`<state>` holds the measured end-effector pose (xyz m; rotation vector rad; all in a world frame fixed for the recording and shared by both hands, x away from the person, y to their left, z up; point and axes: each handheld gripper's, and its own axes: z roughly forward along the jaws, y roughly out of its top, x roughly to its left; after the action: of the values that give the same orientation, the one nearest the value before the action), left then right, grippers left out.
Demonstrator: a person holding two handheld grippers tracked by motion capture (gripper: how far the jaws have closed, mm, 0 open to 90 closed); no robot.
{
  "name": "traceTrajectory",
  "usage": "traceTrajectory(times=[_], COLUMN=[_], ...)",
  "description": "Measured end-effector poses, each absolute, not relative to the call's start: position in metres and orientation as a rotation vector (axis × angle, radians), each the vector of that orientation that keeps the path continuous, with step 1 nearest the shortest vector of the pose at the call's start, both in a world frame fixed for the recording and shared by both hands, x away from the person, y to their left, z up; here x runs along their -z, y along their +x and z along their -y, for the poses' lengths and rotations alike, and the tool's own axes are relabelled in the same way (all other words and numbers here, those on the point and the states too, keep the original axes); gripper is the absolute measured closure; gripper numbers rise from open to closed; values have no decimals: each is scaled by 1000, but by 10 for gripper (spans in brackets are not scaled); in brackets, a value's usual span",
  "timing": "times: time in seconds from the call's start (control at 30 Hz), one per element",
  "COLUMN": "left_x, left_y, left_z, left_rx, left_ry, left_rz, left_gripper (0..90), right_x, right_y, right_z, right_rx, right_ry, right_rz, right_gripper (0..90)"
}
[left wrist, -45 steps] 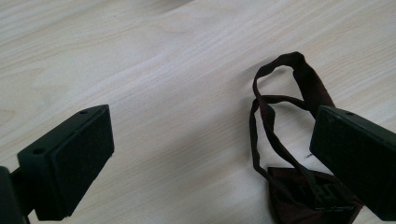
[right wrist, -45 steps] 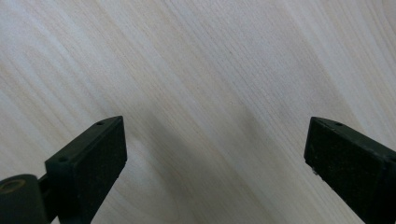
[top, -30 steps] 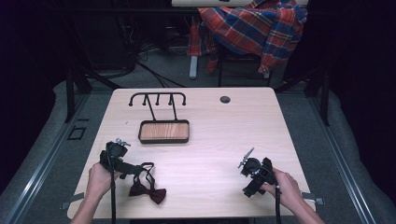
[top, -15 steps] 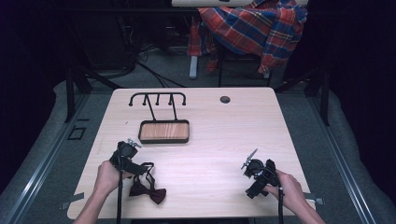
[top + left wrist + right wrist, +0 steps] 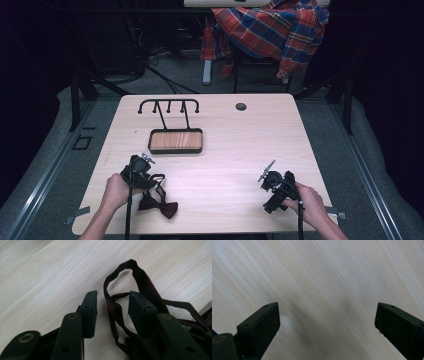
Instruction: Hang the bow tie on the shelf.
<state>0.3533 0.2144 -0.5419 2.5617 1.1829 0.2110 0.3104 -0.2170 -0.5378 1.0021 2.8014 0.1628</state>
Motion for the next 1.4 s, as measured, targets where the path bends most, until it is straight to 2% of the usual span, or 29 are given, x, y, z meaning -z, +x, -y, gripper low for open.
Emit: traceTrajectory(times=[0.37, 0.5, 0.67, 0.93, 1.4], left_x=[545, 546, 546, 544, 529], left_y=[352, 353, 351, 350, 346], left_z=[-207, -208, -207, -208, -218], left_rx=[-246, -225, -222, -200, -261], left_ry=[2598, 2618, 2627, 2619, 2530], left_rz=[-1153, -1152, -1142, -1156, -1163], left_gripper=[737, 810, 858, 871, 876], right_x=[539, 540, 540, 540, 541], right_y=[311, 311, 311, 311, 311], right_z=[218, 218, 218, 218, 217], right_rx=[-153, -123, -126, -121, -144], right_ry=[1009, 999, 998, 998, 1011], right_rz=[-2806, -2806, -2804, -2807, -2815], right_gripper=[60, 64, 64, 65, 66])
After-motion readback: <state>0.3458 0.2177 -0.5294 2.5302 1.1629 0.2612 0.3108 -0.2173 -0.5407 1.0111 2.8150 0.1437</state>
